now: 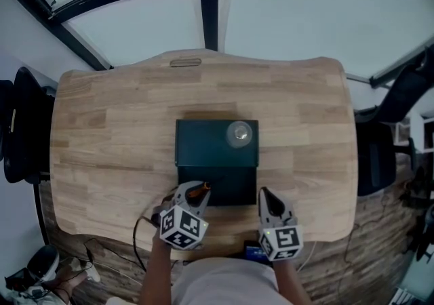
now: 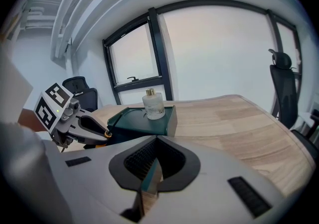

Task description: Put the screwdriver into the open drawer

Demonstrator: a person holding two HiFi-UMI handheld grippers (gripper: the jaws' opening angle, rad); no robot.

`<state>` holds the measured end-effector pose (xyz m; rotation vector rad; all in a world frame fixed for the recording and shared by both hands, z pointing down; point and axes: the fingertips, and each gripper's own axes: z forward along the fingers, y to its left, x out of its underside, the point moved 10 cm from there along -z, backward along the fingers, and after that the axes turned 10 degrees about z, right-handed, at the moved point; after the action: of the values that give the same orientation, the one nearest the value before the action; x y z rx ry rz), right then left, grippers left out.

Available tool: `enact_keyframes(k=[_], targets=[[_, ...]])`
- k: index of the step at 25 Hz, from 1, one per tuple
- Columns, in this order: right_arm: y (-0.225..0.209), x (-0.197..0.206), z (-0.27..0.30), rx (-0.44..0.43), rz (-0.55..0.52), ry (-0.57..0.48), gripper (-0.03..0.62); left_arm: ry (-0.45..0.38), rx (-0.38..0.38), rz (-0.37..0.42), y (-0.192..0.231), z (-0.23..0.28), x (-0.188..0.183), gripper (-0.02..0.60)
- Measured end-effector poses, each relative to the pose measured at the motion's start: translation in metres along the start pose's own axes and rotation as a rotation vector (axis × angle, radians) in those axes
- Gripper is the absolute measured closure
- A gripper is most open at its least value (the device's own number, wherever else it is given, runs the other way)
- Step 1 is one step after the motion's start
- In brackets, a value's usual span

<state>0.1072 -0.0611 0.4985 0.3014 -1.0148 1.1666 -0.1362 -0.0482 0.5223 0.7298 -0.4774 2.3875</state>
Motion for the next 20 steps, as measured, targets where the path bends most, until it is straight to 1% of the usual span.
enact_keyframes(k=[7,20], targets=[[-0.002,0.003,0.007,-0.001,-0.002,0.01,0.599,0.055,0.036,0.037,-0.001,0.011,0.002,0.512],[-0.004,0.006,0.014,0.007,0.005,0.031,0.599,0.129,0.098,0.069,-0.001,0.022,0.005,0.513]])
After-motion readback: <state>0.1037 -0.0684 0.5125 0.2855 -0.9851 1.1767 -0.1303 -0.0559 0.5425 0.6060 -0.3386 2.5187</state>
